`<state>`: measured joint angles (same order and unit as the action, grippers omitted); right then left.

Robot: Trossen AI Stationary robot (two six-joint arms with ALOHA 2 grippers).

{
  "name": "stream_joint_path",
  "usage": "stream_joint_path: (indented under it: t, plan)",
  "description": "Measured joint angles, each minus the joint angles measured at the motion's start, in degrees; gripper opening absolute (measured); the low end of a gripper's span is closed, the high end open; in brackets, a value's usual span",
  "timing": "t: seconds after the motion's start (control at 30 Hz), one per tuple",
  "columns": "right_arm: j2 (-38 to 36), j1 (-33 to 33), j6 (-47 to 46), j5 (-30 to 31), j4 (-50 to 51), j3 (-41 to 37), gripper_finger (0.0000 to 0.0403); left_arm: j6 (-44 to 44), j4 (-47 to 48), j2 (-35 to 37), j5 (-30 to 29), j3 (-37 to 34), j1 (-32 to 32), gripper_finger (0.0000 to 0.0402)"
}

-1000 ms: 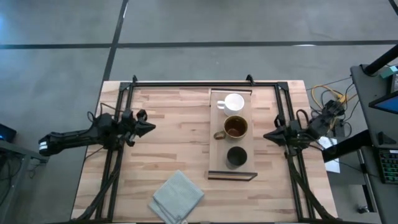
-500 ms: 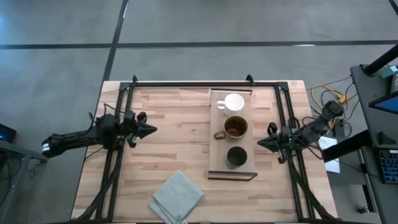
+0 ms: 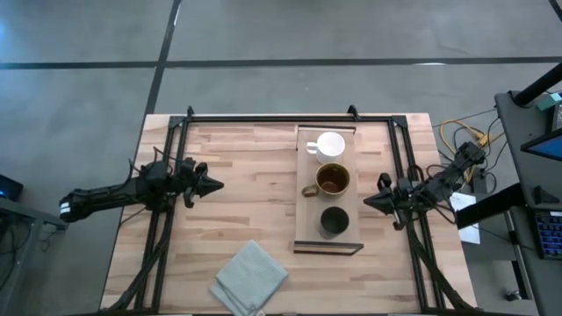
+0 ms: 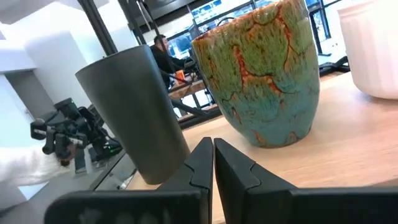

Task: Stack small to large cups/mugs on shelf
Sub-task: Return to Home Position

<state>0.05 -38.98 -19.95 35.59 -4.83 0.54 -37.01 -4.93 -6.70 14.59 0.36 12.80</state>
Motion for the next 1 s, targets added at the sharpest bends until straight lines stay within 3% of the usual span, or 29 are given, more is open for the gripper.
stream_joint_path:
  t: [1.0]
  plan:
    - [0.07,0.00,0.46,0.00,-0.03,0.00,0.0009,0.19,-0.15,-0.76,0.13,-0.10,-0.01,0.0000]
